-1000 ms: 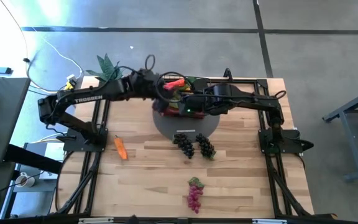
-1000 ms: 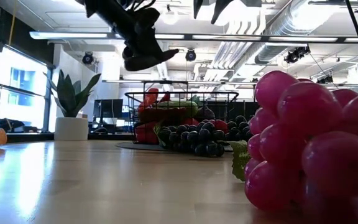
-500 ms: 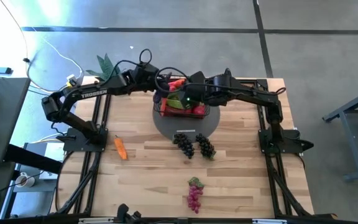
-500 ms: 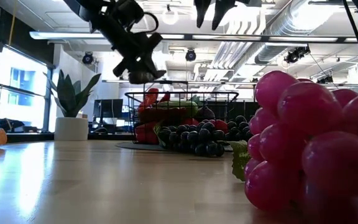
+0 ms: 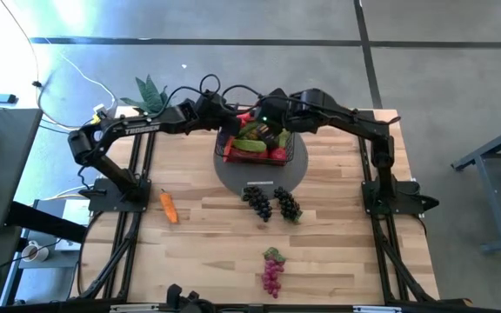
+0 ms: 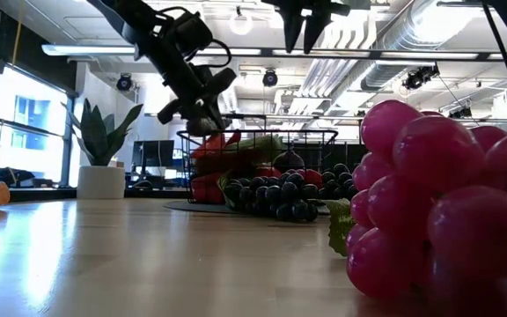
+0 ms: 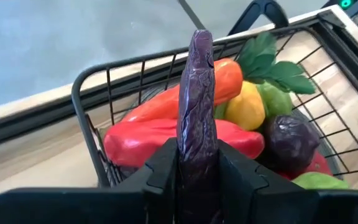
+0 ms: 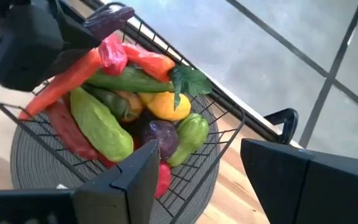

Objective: Build produce basket
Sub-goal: Put the purple eggplant into the wire basket, then put the orange chilli pepper into the wire basket

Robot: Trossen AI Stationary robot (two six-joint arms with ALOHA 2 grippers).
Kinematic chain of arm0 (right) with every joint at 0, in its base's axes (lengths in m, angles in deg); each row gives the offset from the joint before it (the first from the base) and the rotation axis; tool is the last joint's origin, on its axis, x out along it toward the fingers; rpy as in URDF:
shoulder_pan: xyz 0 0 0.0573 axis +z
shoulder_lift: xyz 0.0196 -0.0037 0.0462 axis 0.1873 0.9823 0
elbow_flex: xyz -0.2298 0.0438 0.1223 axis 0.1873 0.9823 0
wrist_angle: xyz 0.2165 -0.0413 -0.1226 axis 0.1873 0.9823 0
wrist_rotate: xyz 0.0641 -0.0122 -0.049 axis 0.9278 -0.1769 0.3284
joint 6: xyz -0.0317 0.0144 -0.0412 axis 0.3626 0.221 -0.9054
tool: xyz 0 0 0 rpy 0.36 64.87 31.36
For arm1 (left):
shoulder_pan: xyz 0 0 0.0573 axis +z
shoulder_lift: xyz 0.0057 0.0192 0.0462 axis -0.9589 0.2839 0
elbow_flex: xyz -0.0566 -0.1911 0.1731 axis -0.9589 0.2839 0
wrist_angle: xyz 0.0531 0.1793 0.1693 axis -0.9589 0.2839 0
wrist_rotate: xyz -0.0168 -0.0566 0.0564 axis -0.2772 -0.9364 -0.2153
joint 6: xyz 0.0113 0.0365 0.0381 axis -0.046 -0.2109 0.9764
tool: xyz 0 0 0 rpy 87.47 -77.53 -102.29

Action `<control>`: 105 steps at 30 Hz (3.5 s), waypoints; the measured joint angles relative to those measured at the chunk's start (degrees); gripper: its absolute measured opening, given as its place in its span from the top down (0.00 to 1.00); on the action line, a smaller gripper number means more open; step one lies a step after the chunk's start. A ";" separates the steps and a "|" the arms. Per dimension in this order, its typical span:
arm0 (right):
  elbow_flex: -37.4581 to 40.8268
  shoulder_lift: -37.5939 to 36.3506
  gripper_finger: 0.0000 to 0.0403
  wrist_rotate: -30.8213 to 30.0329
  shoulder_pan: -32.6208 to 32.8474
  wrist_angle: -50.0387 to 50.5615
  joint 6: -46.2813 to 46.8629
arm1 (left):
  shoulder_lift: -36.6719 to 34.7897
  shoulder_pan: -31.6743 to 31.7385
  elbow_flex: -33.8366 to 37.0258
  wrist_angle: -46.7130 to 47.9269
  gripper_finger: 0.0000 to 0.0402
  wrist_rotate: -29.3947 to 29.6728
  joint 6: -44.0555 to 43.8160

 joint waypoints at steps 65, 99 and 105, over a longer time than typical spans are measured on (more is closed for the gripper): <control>0.00 -1.51 0.48 9.71 7.85 -0.02 18.56 | -26.68 -5.21 -2.90 37.02 0.51 -6.08 19.36; 0.00 -1.49 0.48 15.60 13.26 -0.02 12.09 | -30.98 -38.17 1.95 60.69 0.51 -13.97 54.28; 0.00 -1.49 0.48 16.52 13.26 -0.01 11.97 | -28.11 -45.90 7.12 60.33 0.51 -13.54 57.25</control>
